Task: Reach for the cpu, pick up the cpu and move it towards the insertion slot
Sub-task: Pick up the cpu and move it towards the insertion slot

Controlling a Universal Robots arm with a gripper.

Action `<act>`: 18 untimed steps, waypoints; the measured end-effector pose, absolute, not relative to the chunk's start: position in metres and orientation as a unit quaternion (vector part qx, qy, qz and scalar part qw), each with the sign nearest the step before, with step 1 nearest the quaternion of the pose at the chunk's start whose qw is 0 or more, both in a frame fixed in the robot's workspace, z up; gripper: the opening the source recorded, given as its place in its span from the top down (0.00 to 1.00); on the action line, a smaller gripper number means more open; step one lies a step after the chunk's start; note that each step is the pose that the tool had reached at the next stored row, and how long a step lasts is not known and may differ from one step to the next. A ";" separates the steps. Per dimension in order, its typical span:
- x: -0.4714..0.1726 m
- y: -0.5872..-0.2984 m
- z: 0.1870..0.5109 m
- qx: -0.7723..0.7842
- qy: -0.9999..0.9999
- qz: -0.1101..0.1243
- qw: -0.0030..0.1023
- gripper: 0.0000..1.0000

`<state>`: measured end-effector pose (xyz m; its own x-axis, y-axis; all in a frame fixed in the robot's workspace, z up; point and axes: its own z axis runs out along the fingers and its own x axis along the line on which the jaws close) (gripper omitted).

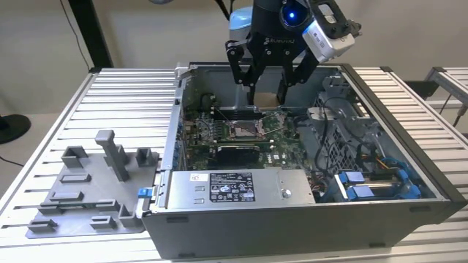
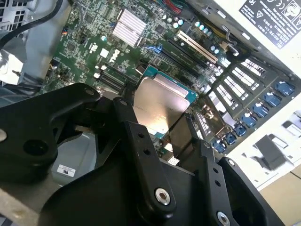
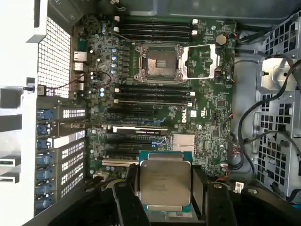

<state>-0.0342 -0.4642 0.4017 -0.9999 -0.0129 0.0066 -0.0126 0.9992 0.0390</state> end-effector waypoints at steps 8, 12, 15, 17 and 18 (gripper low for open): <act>-0.034 -0.459 0.402 0.006 -1.000 -0.019 0.003 1.00; -0.034 -0.450 0.402 0.006 -1.000 -0.019 0.003 1.00; -0.034 -0.441 0.401 0.006 -1.000 -0.019 0.003 1.00; -0.034 -0.434 0.401 0.006 -1.000 -0.019 0.003 1.00; -0.034 -0.430 0.401 0.006 -1.000 -0.019 0.003 1.00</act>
<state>-0.0341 -0.4302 0.4012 -0.9999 -0.0129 0.0066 -0.0126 0.9992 0.0390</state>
